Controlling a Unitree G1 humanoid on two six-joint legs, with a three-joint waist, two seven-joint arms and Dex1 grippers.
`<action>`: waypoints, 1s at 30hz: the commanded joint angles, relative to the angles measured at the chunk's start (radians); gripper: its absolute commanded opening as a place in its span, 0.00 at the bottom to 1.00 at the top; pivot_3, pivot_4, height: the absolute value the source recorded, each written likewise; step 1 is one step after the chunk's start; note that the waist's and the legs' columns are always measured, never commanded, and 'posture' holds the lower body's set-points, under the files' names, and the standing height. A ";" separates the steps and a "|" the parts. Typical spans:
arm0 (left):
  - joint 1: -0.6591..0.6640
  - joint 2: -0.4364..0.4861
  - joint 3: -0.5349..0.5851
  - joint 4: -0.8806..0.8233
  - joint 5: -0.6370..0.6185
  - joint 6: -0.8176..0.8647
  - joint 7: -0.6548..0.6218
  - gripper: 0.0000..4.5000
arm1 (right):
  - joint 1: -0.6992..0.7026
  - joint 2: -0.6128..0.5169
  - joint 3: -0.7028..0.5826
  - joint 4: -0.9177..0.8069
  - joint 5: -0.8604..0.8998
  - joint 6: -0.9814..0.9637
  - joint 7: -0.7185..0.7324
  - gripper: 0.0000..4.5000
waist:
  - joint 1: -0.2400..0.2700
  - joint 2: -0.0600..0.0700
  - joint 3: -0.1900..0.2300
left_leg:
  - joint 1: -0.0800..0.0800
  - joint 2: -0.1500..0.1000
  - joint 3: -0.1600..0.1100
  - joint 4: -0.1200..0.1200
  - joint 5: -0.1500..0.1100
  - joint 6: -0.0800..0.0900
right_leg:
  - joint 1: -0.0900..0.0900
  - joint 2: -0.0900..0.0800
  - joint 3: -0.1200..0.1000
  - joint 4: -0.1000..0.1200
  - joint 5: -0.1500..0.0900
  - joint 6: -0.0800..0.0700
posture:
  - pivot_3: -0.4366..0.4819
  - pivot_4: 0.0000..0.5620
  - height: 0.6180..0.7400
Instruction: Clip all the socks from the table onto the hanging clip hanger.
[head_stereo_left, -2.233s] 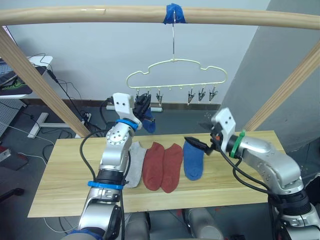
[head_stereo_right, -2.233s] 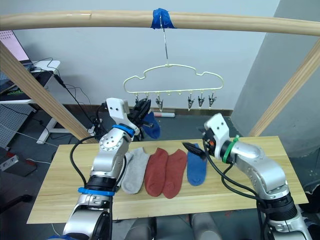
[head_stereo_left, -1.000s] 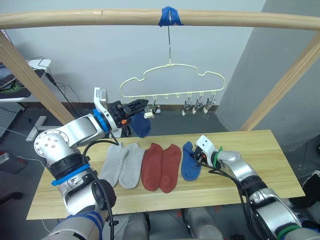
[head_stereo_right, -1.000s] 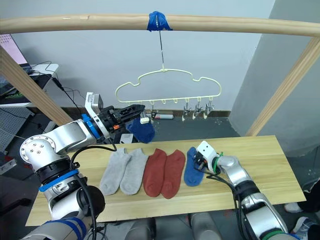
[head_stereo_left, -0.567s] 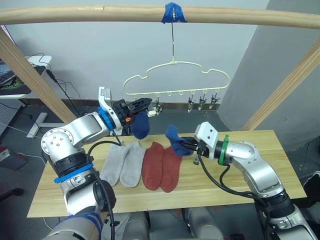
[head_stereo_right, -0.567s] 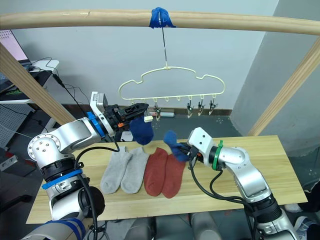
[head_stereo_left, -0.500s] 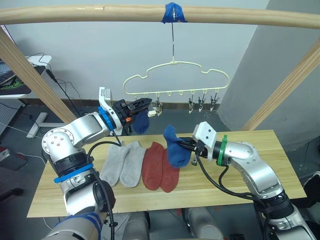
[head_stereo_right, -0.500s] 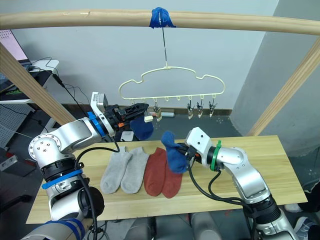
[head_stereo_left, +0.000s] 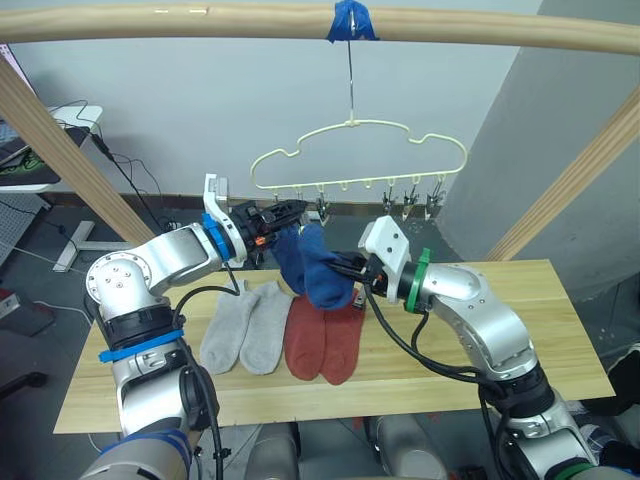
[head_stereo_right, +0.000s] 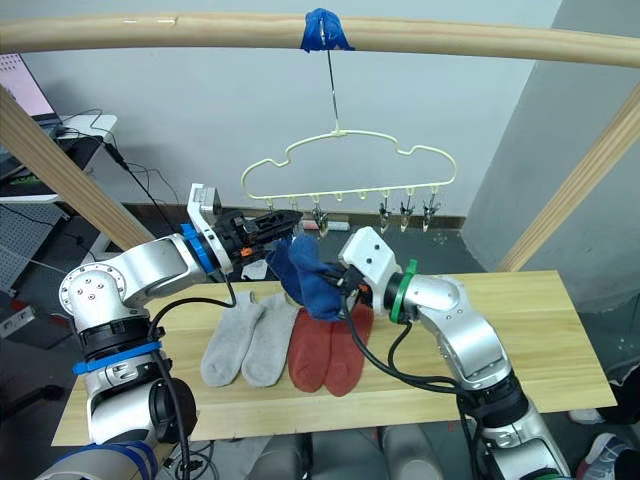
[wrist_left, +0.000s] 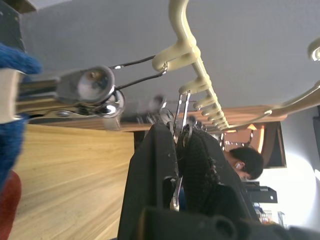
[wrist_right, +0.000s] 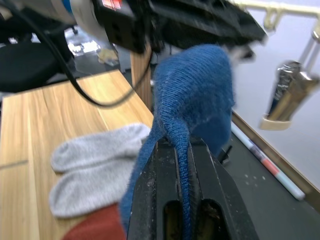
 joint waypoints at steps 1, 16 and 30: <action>-0.001 0.022 -0.009 -0.012 -0.038 -0.023 -0.017 0.05 | -0.021 0.006 -0.003 -0.001 0.021 -0.006 -0.003 0.01 | 0.000 0.000 0.000 | 0.000 0.000 0.000 0.000 0.000 0.000 | 0.000 0.000 0.000 0.000 0.000 0.000 | 0.33 0.39 1.00; 0.009 0.051 -0.033 -0.007 -0.054 -0.067 -0.027 0.05 | 0.007 -0.008 0.000 -0.023 0.052 0.019 -0.007 0.01 | 0.001 0.000 0.000 | 0.000 0.000 0.000 0.000 0.000 0.000 | 0.000 0.000 0.000 0.000 0.000 0.000 | 0.33 0.38 1.00; 0.017 0.059 -0.051 -0.010 -0.063 -0.076 -0.036 0.05 | -0.051 0.021 -0.002 0.023 0.065 0.011 -0.024 0.01 | 0.001 0.000 0.000 | 0.000 0.000 0.000 0.000 0.000 0.000 | 0.000 0.000 0.000 0.000 0.000 0.000 | 0.33 0.37 1.00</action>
